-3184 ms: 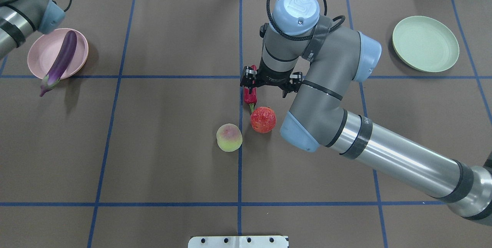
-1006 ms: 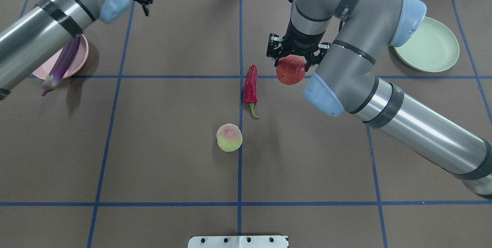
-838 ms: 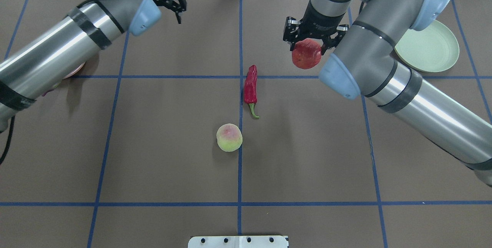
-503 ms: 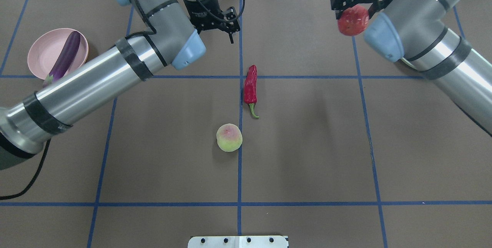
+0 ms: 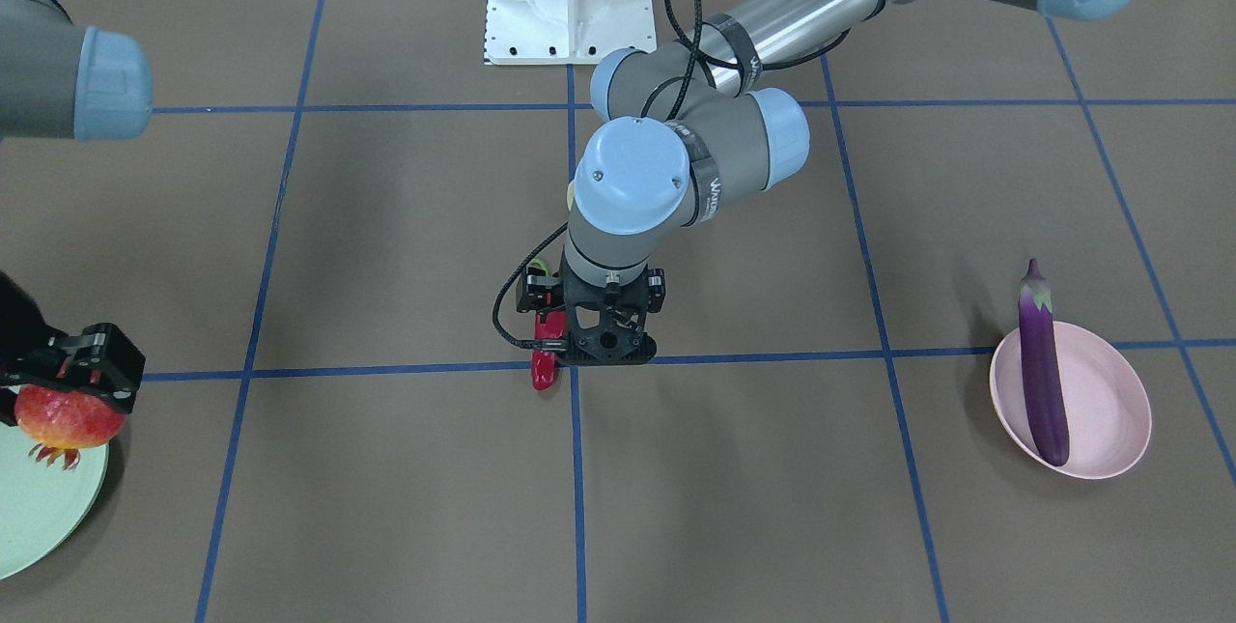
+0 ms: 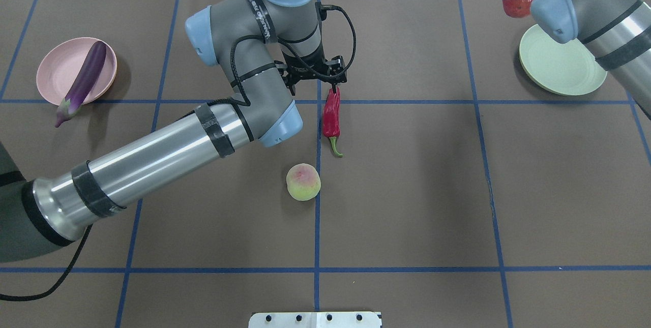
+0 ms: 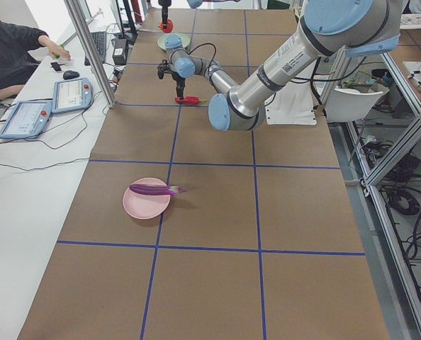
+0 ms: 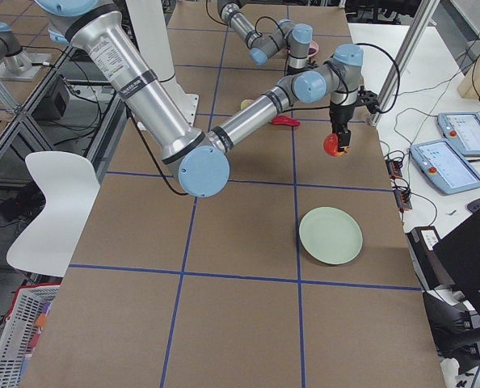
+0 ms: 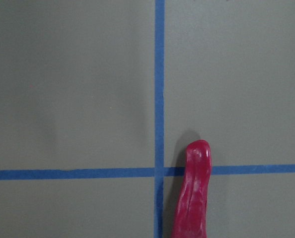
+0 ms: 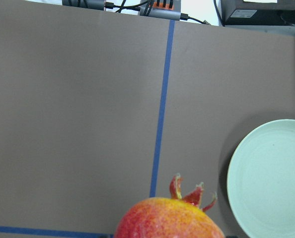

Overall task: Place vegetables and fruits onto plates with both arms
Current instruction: 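Carry the pomegranate toward the green plate while the left gripper grasps the chili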

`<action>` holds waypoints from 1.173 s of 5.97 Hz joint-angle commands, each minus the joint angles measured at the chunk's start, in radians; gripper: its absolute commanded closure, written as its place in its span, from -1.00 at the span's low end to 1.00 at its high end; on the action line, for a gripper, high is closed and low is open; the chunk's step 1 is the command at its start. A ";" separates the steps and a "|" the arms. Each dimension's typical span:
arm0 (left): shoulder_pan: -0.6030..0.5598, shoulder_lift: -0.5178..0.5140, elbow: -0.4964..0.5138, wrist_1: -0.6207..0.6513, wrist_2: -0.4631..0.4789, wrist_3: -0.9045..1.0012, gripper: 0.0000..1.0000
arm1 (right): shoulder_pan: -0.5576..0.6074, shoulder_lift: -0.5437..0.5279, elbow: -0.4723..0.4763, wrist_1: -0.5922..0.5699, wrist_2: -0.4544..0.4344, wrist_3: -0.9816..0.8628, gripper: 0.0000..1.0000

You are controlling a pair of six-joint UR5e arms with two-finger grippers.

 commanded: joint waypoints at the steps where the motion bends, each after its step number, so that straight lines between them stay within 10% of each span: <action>1: 0.047 -0.002 0.031 -0.045 0.051 -0.011 -0.99 | 0.027 -0.043 -0.099 0.172 -0.001 -0.033 1.00; 6: 0.064 -0.034 0.139 -0.145 0.095 -0.013 -0.85 | 0.059 -0.066 -0.211 0.232 -0.002 -0.120 1.00; 7: 0.070 -0.040 0.140 -0.145 0.095 -0.014 -0.31 | 0.067 -0.066 -0.231 0.237 -0.002 -0.154 1.00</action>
